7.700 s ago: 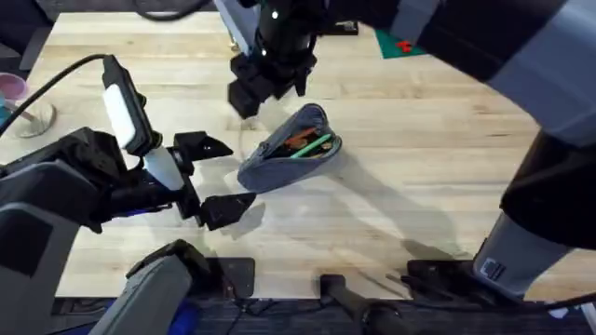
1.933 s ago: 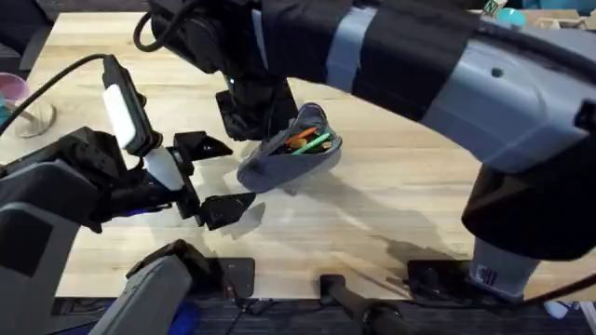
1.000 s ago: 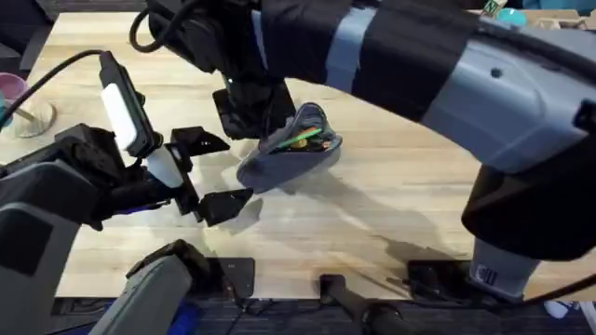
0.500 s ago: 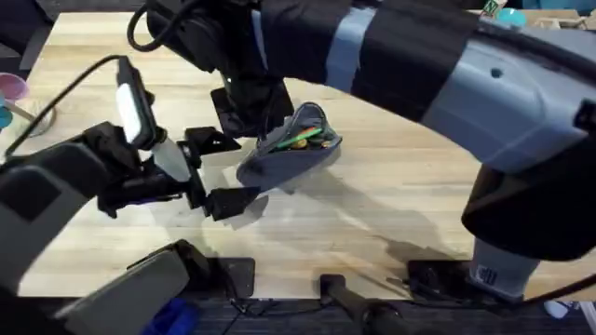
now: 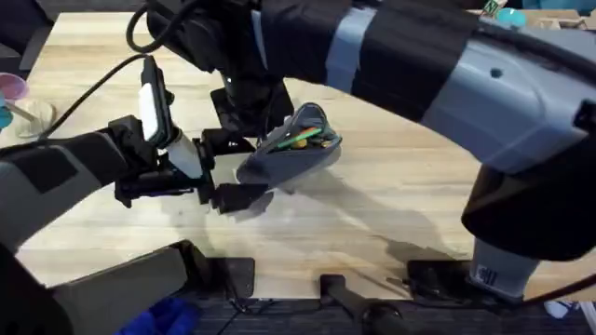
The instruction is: Unzip the bag, pick up the pens from the table one at a time and place them inside, then zip the bag closed.
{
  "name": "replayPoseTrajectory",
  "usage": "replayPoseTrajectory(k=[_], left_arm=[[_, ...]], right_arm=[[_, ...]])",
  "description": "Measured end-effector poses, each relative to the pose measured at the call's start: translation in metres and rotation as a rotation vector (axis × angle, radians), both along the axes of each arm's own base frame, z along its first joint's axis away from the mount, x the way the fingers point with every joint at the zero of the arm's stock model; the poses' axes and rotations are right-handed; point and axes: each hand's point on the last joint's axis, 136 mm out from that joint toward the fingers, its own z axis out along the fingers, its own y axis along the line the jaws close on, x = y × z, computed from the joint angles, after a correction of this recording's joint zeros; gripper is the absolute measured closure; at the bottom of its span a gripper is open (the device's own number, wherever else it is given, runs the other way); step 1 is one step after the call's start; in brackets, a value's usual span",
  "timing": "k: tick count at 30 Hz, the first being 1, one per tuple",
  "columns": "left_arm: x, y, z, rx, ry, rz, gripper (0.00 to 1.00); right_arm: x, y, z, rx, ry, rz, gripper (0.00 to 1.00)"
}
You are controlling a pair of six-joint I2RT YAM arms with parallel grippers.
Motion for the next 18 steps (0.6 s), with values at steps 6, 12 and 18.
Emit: replayPoseTrajectory(k=[6,12,18], left_arm=[[0.0023,-0.0003,0.0022,-0.01,-0.016,0.002,0.664],[0.0025,-0.0004,0.0027,-0.013,-0.018,0.003,0.957],[0.0025,-0.0005,0.0028,-0.014,-0.016,0.003,0.962]], right_arm=[[0.0,0.0,0.0,-0.001,-0.001,0.003,0.968],[0.0005,-0.0002,0.0,-0.001,-0.001,0.006,0.968],[0.0008,-0.0022,-0.0003,-0.007,0.002,0.006,0.97]])
